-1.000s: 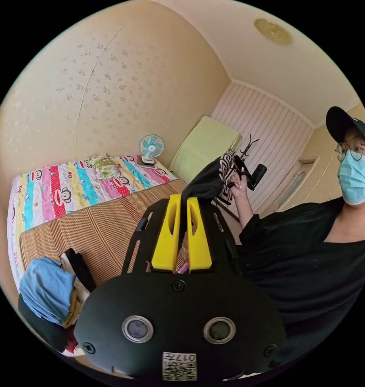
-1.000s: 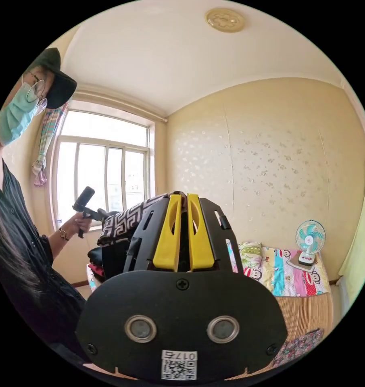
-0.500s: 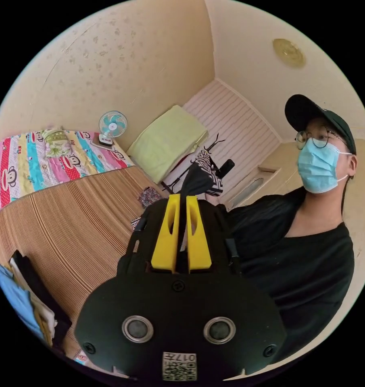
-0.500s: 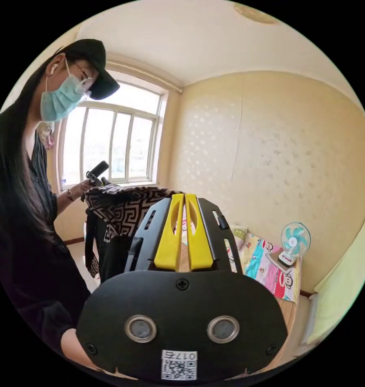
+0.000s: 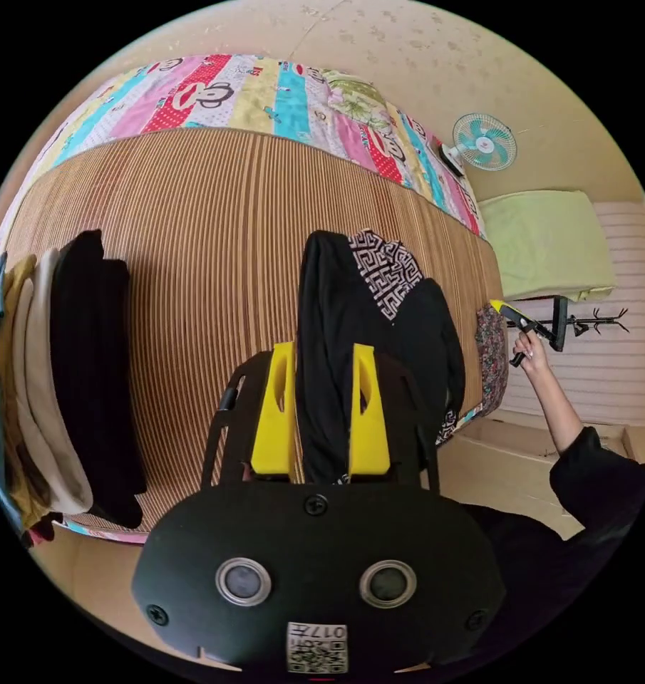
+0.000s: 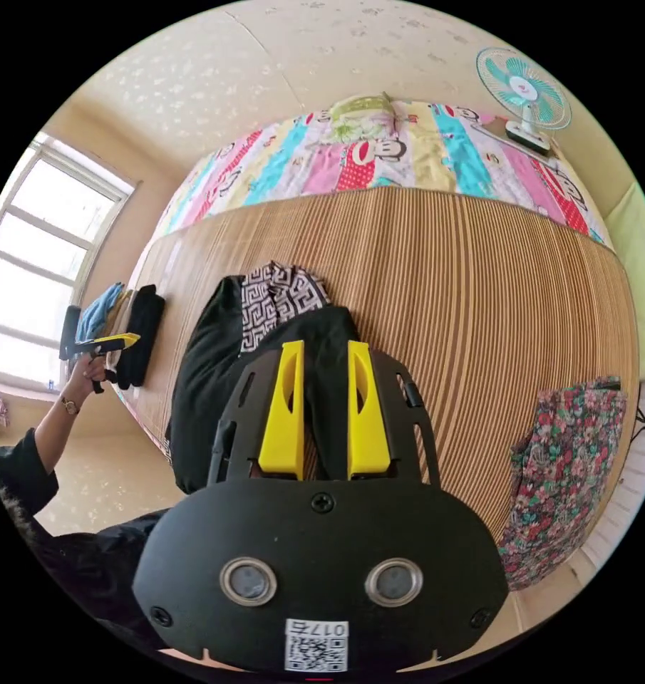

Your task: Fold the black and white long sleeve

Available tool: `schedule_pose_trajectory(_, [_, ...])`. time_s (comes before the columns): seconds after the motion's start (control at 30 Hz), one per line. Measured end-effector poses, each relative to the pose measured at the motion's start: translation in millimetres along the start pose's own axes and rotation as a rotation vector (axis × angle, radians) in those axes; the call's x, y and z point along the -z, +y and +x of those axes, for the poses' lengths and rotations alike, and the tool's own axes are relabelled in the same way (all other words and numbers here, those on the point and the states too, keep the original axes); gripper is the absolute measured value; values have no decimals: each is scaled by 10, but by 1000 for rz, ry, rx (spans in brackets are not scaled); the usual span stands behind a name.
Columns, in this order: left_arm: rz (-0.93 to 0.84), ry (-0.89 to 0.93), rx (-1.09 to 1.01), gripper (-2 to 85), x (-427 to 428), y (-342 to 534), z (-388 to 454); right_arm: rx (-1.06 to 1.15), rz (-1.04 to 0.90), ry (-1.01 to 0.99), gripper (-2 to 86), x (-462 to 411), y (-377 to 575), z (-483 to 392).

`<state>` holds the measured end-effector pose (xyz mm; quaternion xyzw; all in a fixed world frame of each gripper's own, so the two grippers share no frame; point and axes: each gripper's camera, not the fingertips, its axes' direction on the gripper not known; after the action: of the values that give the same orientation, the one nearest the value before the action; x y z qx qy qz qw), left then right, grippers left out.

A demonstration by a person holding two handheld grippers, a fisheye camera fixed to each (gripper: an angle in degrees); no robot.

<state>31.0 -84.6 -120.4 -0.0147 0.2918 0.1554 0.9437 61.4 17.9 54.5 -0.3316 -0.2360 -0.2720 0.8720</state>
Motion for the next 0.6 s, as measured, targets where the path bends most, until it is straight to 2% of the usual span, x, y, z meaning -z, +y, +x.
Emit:
schedule_pose_trajectory(0.17, [-156,-103,74,131,-688,589,95,-155,-238,173,118,-392,937,426])
schedule_pose_trajectory(0.27, [-285,-155,105,115,-941,814,195,-200,-400,175,88,-537,1257,612])
schedule_pose_trajectory(0.33, [-272,-194,94,79,-910,866,263,-156,-407,202,52,-420,1279,675])
schedule_pose_trajectory(0.37, [-292,-190,71,27,-854,829,272,-134,-441,224,35,-323,1223,770])
schedule_pose_trajectory(0.4, [-340,-131,69,21,-814,760,219,-116,-457,252,27,-183,1136,894])
schedule_pose_trajectory(0.53, [-326,-53,74,12,-283,531,-75,-148,-326,378,19,567,774,1406])
schedule_pose_trajectory(0.6, [-187,-57,154,12,369,419,-407,-266,-200,521,24,1151,571,1754])
